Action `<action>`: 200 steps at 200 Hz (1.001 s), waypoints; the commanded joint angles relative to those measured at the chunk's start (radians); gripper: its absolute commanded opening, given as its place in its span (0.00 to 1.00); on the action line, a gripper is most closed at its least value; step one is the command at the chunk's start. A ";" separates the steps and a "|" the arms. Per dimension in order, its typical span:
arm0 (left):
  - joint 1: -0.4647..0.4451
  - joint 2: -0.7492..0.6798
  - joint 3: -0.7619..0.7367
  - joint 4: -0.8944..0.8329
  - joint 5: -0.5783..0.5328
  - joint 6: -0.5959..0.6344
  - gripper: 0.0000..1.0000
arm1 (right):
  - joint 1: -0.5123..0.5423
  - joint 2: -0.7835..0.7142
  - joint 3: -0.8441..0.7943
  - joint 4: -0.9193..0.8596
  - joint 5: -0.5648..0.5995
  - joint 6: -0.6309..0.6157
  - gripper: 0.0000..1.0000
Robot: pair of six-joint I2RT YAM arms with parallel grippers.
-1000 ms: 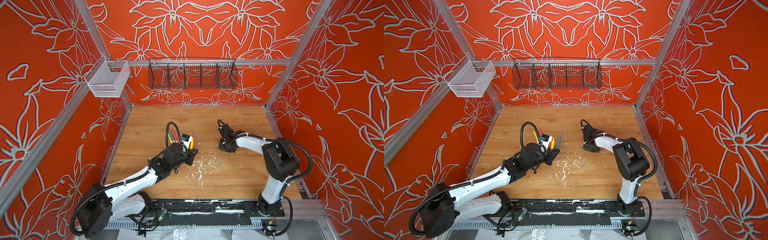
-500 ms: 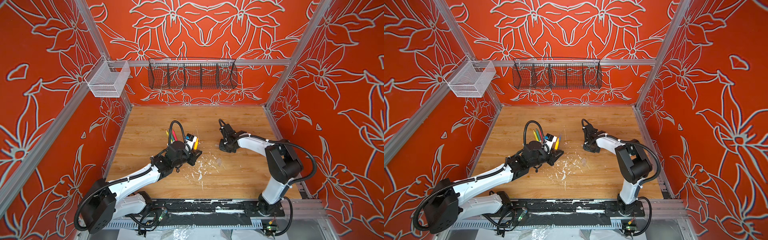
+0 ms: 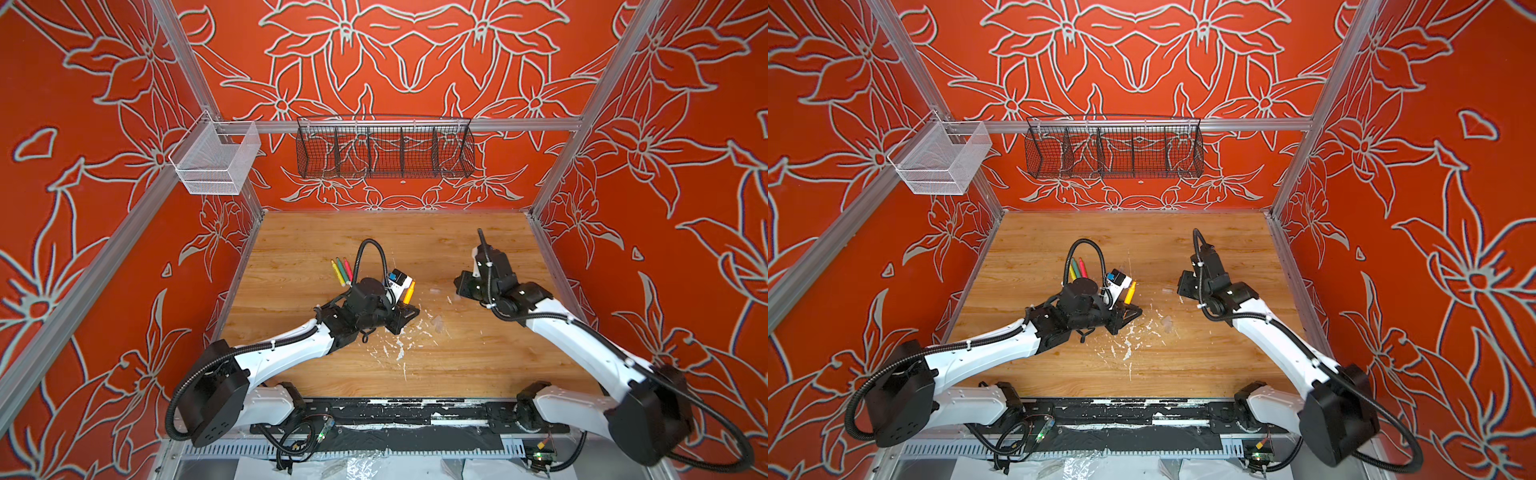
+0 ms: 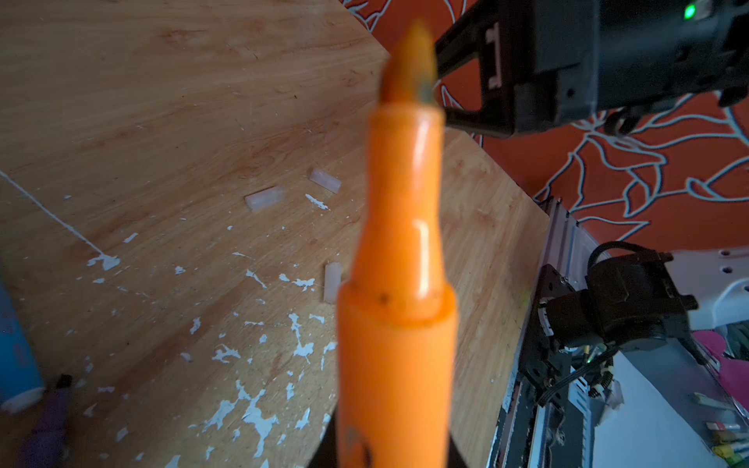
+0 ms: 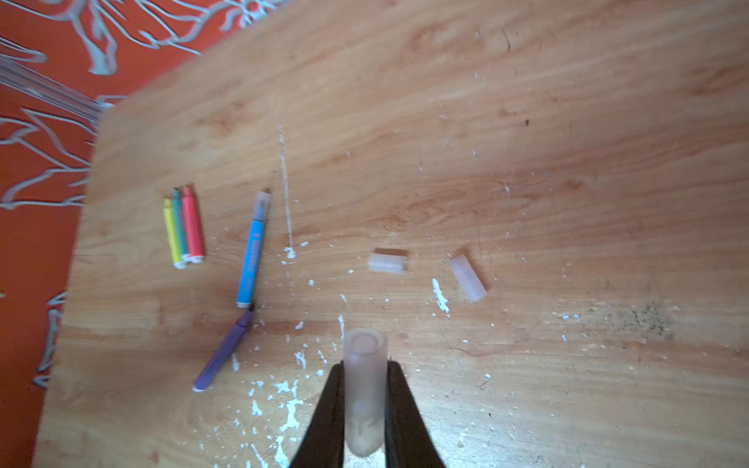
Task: Insert the pens into the pen caps
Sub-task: 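Carry the pink cap with the right gripper over the orange marker tip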
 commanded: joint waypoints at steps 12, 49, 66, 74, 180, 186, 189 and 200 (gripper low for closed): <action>-0.030 0.036 0.039 0.010 0.047 0.025 0.00 | 0.000 -0.212 -0.110 0.167 -0.076 -0.016 0.00; -0.044 0.071 0.064 0.003 0.069 0.023 0.00 | 0.000 -0.395 -0.289 0.493 -0.247 0.049 0.00; -0.048 0.085 0.075 -0.002 0.074 0.023 0.00 | 0.001 -0.443 -0.359 0.626 -0.295 0.120 0.00; -0.050 0.092 0.078 -0.004 0.078 0.024 0.00 | 0.002 -0.455 -0.378 0.667 -0.314 0.150 0.00; -0.058 0.140 0.106 0.004 0.143 0.019 0.00 | 0.042 -0.330 -0.388 0.843 -0.430 0.238 0.00; -0.058 0.144 0.107 0.003 0.144 0.019 0.00 | 0.049 -0.322 -0.387 0.847 -0.429 0.235 0.00; -0.058 0.144 0.107 0.003 0.145 0.019 0.00 | 0.053 -0.319 -0.387 0.847 -0.428 0.233 0.00; -0.058 0.149 0.110 0.001 0.147 0.019 0.00 | 0.067 -0.308 -0.384 0.847 -0.423 0.225 0.00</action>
